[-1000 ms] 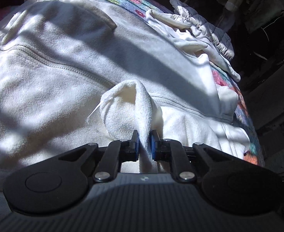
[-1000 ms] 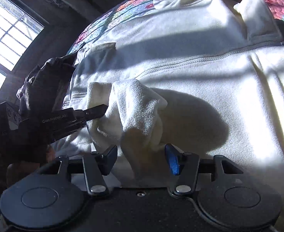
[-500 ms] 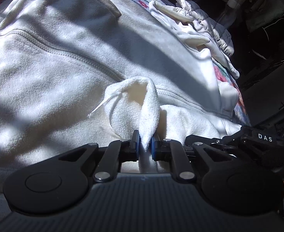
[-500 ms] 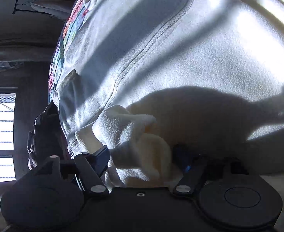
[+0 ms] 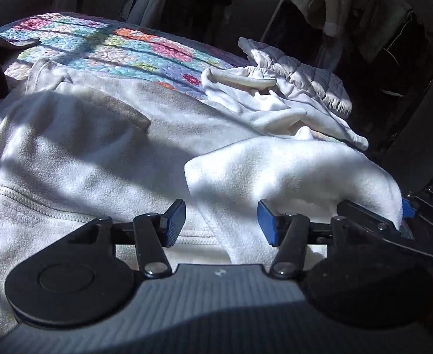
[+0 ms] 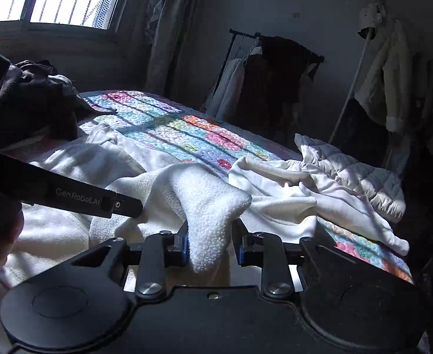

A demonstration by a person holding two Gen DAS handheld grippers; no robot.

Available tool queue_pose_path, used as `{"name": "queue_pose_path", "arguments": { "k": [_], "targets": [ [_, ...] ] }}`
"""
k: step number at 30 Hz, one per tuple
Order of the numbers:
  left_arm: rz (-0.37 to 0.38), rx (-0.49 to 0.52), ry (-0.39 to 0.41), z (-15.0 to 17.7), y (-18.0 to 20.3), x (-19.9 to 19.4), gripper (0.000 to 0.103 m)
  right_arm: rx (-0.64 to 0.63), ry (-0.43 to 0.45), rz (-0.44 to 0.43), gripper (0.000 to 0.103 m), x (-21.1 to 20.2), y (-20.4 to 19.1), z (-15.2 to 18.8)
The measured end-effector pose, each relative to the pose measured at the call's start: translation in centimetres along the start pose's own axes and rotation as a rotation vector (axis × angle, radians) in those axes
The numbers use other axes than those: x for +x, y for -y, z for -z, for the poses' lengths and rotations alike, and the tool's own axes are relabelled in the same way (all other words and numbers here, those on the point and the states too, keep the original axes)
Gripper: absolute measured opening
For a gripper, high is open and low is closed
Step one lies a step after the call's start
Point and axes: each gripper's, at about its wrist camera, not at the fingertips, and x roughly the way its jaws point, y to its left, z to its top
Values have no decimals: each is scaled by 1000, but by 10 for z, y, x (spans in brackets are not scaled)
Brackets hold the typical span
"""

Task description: Fold clothes

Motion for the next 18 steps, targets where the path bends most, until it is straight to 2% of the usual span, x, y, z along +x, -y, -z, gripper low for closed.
{"name": "queue_pose_path", "arguments": {
  "k": [1,2,5,7,9,10,12,14,18],
  "targets": [
    [-11,-15,-55,3,-7,11,57,21,-80,-3,31,15,1,2],
    [-3,-42,-71,8,-14,14,57,77,-139,-34,31,25,6,4],
    [41,-142,-81,22,-36,14,57,355,-257,-229,39,44,29,14],
    [58,-190,-71,22,-43,10,57,554,-289,-376,41,50,46,25],
    [81,-220,-46,20,-46,9,59,667,-280,-454,42,47,57,31],
    [99,-237,-29,17,-47,10,61,703,-268,-473,45,45,63,33],
    [136,-279,-13,9,-50,15,65,765,-236,-496,61,42,73,34],
    [165,-328,-4,2,-54,21,66,820,-215,-489,69,46,84,33],
    [190,-343,-36,-16,-54,41,68,922,-290,-493,70,78,100,31]
  ]
}}
